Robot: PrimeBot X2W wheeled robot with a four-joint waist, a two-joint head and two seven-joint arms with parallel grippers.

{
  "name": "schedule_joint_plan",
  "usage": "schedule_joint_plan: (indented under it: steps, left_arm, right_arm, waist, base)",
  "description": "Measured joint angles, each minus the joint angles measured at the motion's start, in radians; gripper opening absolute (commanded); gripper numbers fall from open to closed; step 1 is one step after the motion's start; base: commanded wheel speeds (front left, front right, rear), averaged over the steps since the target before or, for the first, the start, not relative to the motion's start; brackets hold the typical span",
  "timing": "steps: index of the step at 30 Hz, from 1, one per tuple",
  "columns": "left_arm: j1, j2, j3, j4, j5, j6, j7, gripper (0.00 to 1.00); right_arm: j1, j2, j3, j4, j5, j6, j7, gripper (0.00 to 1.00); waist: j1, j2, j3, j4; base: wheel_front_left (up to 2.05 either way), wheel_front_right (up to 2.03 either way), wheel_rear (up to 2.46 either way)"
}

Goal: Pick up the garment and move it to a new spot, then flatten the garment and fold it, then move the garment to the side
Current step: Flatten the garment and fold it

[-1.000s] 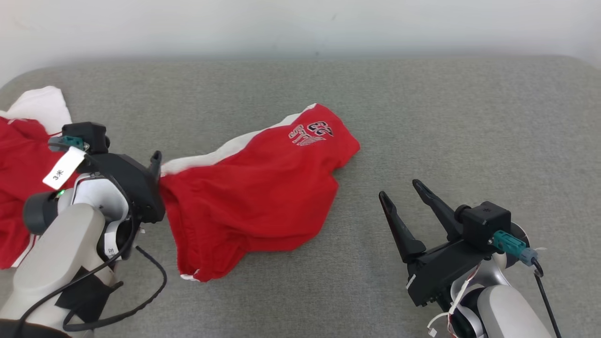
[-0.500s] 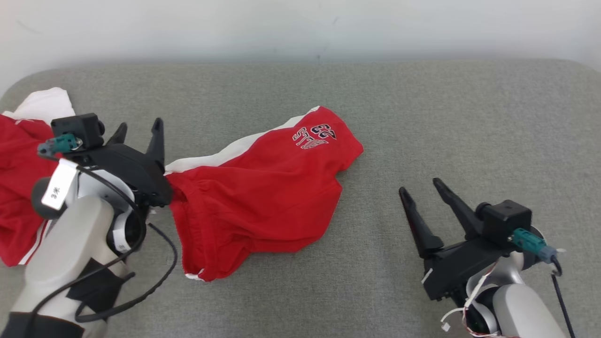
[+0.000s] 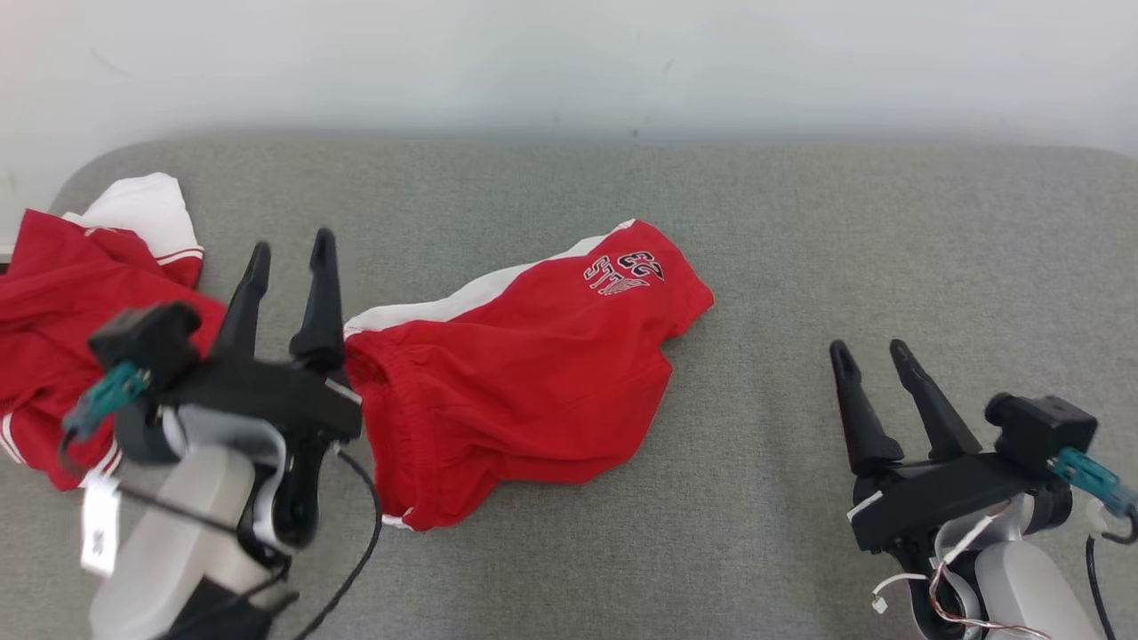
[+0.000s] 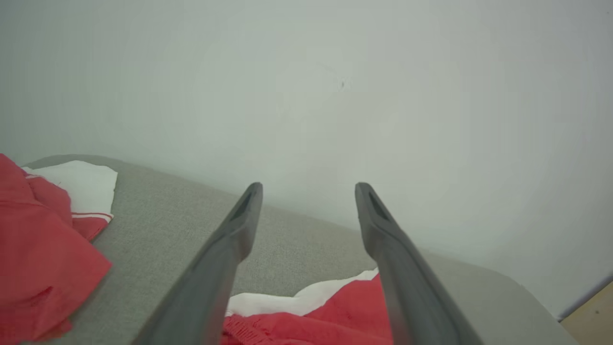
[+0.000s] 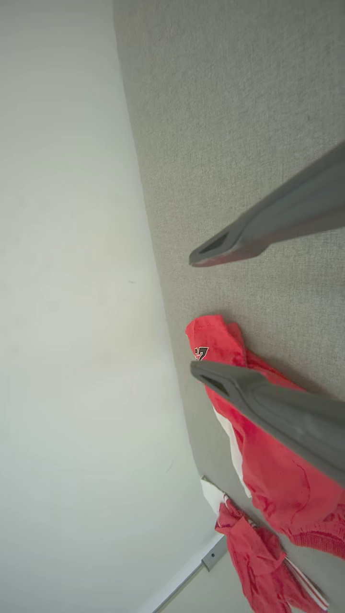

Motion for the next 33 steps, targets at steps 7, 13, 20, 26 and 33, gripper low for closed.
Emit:
schedule_joint_plan:
  steps: [7,13,20,26,33]
  left_arm:
    - [0.187,-0.073,0.204,-0.231,0.056,-0.011,-0.005,1.00]
    - [0.274,-0.093,0.232,-0.296,0.159,-0.093,-0.005,1.00]
    - [0.371,-0.107,0.248,-0.294,0.213,-0.153,-0.005,1.00]
    - [0.463,-0.074,0.219,-0.260,0.272,-0.177,-0.005,1.00]
    - [0.542,-0.050,0.228,-0.260,0.296,-0.166,-0.005,1.00]
  right_arm:
    - [-0.025,-0.001,0.000,0.094,0.203,0.000,-0.164,1.00]
    - [-0.049,0.000,0.026,0.102,0.218,0.000,-0.197,1.00]
    - [-0.036,0.001,0.001,0.079,0.168,0.000,-0.202,1.00]
    - [0.006,0.000,-0.061,0.111,0.063,0.000,-0.202,1.00]
    - [0.035,-0.001,-0.092,0.174,-0.032,0.000,-0.202,1.00]
  waist:
    - [0.0000,0.0000,-0.012,0.015]
    - [0.0000,-0.0001,-0.015,0.024]
    - [-0.0001,-0.0001,-0.027,0.018]
    - [-0.0001,-0.0001,-0.050,0.008]
    - [-0.0001,-0.0001,-0.084,0.007]
  base:
    - [0.00,0.00,0.00]
    - [0.00,0.00,0.00]
    - [0.00,0.00,0.00]
    - [0.00,0.00,0.00]
    - [0.00,0.00,0.00]
